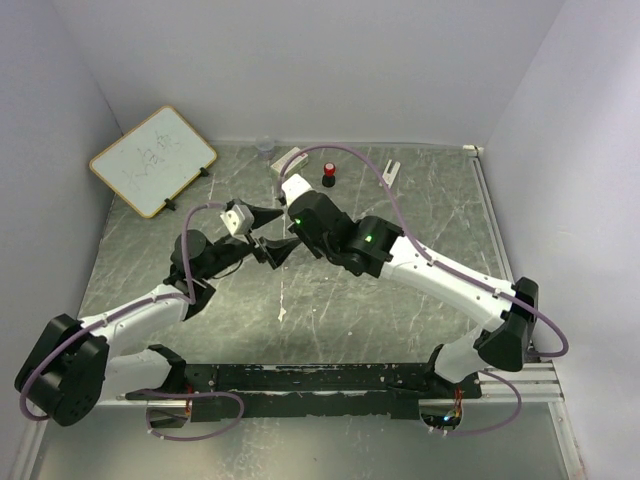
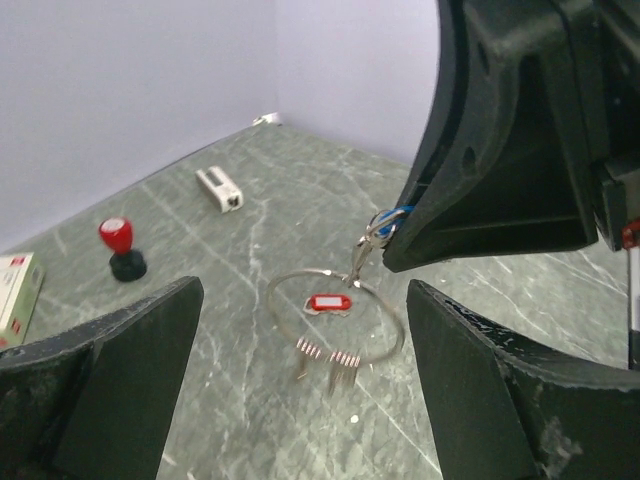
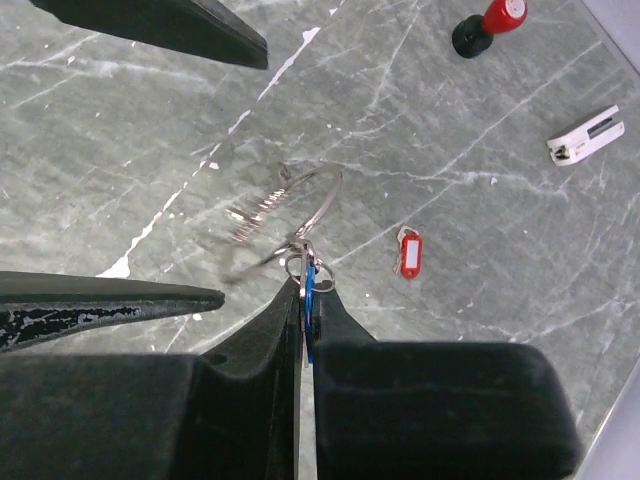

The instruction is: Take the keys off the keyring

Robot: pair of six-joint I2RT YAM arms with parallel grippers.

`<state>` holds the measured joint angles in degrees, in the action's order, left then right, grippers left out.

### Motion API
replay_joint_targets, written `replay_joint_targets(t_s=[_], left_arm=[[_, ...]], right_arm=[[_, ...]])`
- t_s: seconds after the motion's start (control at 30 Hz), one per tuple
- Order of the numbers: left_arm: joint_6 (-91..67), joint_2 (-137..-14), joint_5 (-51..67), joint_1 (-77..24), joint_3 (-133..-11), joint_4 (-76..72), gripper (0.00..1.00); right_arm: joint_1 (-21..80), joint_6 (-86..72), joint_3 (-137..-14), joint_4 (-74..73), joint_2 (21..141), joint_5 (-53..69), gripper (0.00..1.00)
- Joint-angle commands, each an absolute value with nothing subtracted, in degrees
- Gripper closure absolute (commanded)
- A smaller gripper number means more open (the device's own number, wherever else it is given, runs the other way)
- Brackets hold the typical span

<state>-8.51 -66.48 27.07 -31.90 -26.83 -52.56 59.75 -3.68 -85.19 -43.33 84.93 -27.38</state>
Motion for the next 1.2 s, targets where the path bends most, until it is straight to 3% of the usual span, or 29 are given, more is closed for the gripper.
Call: replay_joint_targets(t_s=[0.0,0.17,0.27,0.43,0.87,1.17], left_arm=[[-7.2,-68.1,36.8,-31.6,-26.0,-62.8,0.07],[-8.5,-70.8,40.3,-31.6,-24.3,-70.3,0.1],[-8.7,-72.3,40.7,-31.5,-24.3,-72.0,0.22],[-9.4,-74.2,40.6,-31.6,-24.7,-74.7,0.32],[-5.4,-76.8,37.0,-36.2,-26.0,-73.7,0.35],[-2.5,-77.8,26.7,-40.9,-25.8,-75.1,0.38]], right_arm=[[61.3,-3.9,-89.3,-49.7,85.0,-29.9,1.0],[62.6,-4.0,-90.3,-51.3,85.9,-32.3,1.0],[63.5,-4.1,-91.1,-52.0,86.5,-33.2,1.0],[64.8,-4.2,-92.2,-52.3,87.3,-34.7,1.0],[66.3,-4.8,-95.2,-54.2,89.8,-37.4,1.0],[68.0,-6.2,-96.5,-55.9,90.6,-39.0,1.0]])
